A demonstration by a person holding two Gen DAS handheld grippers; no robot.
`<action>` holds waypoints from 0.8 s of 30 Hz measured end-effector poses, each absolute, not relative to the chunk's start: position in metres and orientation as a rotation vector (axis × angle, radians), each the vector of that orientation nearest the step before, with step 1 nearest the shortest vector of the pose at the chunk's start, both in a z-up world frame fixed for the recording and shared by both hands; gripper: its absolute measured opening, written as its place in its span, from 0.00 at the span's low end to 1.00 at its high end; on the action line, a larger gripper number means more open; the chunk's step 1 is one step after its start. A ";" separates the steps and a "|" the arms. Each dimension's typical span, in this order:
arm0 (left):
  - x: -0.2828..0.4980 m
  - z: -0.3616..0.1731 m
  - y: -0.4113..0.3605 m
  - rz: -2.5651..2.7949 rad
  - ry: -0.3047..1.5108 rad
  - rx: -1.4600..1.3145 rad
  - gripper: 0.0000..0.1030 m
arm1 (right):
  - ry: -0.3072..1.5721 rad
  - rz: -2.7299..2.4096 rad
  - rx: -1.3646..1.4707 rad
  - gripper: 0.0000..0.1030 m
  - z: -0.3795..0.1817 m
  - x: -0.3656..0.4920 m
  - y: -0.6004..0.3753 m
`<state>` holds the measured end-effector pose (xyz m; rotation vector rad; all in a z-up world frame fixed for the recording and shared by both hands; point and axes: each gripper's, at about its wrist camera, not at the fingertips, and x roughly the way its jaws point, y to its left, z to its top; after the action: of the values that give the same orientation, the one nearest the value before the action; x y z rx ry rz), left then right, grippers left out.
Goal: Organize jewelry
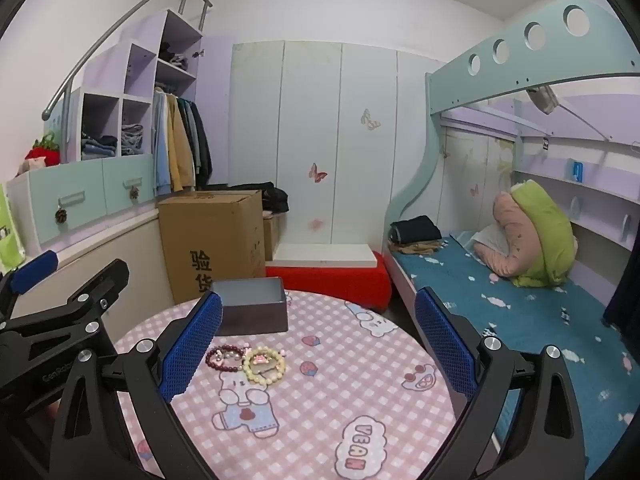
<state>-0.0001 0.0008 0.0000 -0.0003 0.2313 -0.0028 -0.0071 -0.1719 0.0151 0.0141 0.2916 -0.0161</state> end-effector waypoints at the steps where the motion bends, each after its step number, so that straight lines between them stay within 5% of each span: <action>1: 0.000 0.000 0.001 -0.004 0.228 0.002 0.93 | 0.293 -0.015 0.012 0.91 0.015 -0.007 -0.172; 24: -0.001 0.003 0.002 -0.001 0.226 0.009 0.93 | 0.296 -0.014 0.017 0.91 0.014 -0.007 -0.172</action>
<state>-0.0009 0.0023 0.0029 0.0092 0.2256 -0.0013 -0.0069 -0.1718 0.0144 0.0174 0.2957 -0.0144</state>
